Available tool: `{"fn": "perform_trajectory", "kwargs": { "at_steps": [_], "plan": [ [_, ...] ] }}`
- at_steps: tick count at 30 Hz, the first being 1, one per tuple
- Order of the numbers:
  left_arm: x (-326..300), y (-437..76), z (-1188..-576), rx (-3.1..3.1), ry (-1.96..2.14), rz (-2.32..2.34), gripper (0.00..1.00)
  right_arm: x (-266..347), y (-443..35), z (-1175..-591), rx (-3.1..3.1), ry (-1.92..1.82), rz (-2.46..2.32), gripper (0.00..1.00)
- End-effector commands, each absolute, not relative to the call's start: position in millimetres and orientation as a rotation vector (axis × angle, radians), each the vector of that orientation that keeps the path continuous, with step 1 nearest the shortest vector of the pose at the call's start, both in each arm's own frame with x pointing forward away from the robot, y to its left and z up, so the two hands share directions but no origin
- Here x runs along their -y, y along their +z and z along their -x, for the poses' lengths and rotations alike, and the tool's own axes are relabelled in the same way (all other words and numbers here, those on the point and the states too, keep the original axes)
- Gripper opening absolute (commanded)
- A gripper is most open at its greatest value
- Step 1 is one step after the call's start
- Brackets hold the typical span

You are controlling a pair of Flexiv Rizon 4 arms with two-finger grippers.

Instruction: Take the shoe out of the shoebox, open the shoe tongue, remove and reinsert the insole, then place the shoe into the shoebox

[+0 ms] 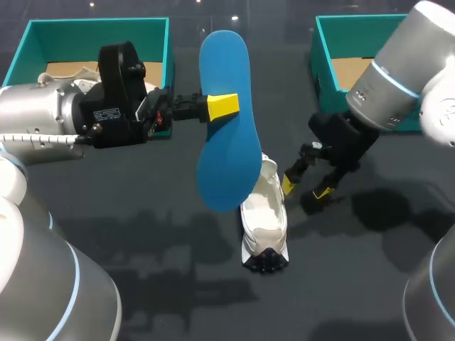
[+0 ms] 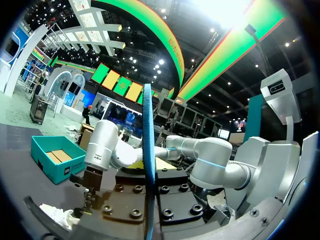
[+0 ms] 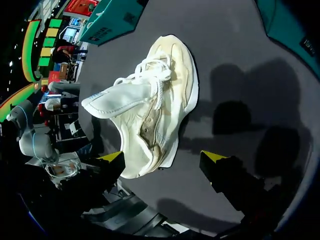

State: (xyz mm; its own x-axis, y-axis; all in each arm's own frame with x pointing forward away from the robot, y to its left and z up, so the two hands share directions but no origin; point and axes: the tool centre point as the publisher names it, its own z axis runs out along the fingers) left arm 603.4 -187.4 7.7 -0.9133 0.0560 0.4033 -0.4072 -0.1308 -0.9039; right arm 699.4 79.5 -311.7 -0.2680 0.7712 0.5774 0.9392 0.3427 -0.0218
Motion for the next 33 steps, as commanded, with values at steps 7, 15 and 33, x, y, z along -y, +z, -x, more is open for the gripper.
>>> {"fn": "perform_trajectory", "kwargs": {
  "at_steps": [7,15,33],
  "plan": [
    [192,11,-600,1.834,2.122,-0.403,0.00,-51,-286,-695,2.001,-0.808,1.307,1.00],
    [192,12,-600,1.846,2.140,-0.384,0.00,-53,-286,-702,1.913,-0.868,1.255,1.00],
    [198,3,-654,2.307,2.463,0.052,0.00,-58,-254,-719,1.791,-0.881,1.151,1.00]
  ]
}}
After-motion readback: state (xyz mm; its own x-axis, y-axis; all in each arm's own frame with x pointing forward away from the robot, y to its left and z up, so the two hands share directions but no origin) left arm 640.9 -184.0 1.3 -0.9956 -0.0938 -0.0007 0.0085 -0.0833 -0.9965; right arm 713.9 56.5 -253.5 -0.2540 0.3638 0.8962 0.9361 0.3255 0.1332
